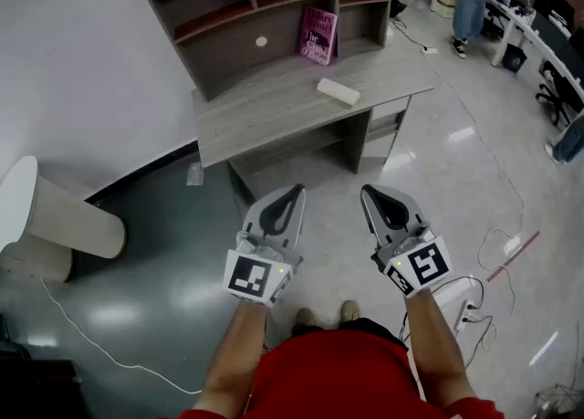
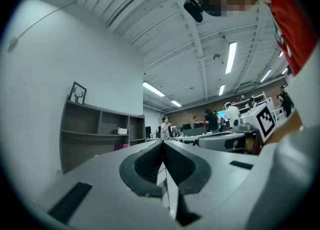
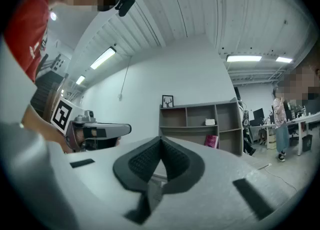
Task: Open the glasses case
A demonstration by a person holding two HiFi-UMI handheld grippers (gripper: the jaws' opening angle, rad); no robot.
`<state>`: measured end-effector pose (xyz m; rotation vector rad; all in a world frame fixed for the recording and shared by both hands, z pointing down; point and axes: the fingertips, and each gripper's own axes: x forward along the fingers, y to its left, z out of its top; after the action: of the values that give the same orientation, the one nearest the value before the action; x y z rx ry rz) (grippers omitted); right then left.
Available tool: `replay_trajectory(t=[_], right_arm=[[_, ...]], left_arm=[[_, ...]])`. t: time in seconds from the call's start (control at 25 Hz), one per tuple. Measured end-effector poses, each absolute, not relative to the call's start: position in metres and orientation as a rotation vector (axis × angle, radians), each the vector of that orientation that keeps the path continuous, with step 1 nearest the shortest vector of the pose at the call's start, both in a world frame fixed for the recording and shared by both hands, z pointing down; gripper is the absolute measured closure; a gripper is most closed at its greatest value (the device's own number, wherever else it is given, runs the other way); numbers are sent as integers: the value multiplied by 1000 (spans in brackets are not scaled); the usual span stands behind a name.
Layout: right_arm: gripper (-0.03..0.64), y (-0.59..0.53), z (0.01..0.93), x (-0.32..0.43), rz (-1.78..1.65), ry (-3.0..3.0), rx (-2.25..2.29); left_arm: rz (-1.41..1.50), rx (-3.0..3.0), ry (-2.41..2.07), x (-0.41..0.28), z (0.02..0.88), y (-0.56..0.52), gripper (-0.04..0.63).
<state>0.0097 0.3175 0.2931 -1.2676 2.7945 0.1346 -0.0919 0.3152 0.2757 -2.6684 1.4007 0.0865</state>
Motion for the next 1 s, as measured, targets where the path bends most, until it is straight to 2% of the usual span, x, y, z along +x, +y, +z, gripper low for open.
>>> replay_trajectory(t=[0.6, 1.0], right_arm=[[612, 310, 291, 55, 133, 2788, -1200], [612, 256, 303, 81, 129, 2803, -1166]], left_arm=[[96, -2634, 1455, -54, 276, 303, 586], [67, -2612, 1497, -34, 290, 251, 586]])
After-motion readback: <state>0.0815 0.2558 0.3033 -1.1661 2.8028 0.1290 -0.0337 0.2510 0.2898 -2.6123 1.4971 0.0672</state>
